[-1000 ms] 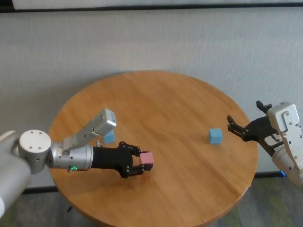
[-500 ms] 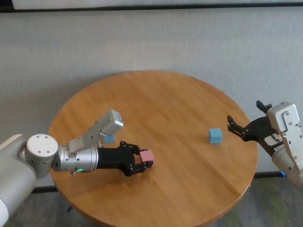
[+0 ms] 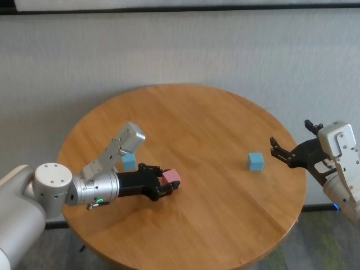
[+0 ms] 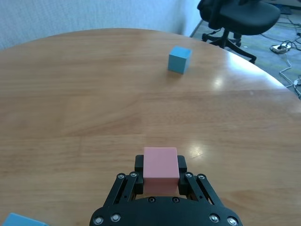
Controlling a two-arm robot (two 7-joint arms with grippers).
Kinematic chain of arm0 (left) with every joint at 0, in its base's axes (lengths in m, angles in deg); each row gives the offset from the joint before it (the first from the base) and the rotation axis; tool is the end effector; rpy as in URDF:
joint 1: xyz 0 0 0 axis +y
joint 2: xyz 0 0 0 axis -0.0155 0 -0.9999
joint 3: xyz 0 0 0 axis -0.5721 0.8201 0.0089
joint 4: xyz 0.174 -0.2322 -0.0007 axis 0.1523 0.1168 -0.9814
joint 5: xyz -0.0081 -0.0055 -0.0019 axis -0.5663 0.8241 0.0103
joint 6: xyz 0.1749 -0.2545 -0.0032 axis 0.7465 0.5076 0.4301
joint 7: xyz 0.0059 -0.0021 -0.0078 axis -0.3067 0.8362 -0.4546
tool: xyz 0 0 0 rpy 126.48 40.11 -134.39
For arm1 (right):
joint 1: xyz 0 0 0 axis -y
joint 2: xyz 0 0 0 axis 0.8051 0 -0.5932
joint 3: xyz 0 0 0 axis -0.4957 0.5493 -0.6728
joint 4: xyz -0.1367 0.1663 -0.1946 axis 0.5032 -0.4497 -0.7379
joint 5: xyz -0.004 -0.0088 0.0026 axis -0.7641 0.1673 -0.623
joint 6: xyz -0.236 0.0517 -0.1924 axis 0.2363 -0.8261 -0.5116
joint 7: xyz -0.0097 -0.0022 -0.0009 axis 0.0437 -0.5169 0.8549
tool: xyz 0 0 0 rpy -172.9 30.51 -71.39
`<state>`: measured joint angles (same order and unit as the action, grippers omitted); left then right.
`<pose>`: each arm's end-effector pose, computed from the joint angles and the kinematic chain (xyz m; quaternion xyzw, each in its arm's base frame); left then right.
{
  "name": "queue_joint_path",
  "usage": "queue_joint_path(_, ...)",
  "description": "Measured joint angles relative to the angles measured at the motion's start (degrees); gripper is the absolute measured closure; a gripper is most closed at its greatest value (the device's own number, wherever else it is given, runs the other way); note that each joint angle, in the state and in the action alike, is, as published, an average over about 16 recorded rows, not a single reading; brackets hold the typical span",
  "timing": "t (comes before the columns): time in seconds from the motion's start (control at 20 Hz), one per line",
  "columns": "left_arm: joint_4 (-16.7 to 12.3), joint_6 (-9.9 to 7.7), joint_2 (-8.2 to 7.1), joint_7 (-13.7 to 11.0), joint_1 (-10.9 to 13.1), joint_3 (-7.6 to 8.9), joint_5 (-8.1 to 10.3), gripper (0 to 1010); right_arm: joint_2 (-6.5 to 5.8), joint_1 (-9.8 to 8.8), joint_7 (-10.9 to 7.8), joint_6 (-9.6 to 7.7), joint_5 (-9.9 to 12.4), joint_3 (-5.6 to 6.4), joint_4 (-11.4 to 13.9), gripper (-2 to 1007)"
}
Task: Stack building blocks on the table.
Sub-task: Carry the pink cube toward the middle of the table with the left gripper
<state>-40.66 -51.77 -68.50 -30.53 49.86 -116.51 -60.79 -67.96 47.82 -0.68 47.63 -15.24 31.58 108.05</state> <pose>0.4780 -0.0009 -0.3251 0.1928 0.0127 0.2082 0.9588 0.3581 -0.0827 -0.3022 -0.1415 -0.1325 -0.5799 0.7913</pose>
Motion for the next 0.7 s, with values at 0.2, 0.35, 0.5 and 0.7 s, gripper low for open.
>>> queue_joint_path(0.2,-1.10,-2.06,0.35,1.26,0.90,1.07,0.49,608,0.00,0.00,0.00,0.00,0.00,0.00,0.00,0)
queue_joint_path(0.35,-1.50,-2.46,0.65,1.60,1.35,1.42,0.58,608,0.00,0.00,0.00,0.00,0.00,0.00,0.00,0)
queue_joint_path(0.5,-1.71,-2.22,0.89,1.66,1.66,1.48,0.47,608,0.00,0.00,0.00,0.00,0.00,0.00,0.00,0)
queue_joint_path(0.7,-1.79,-1.53,1.11,1.63,1.87,1.30,0.20,608,0.00,0.00,0.00,0.00,0.00,0.00,0.00,0)
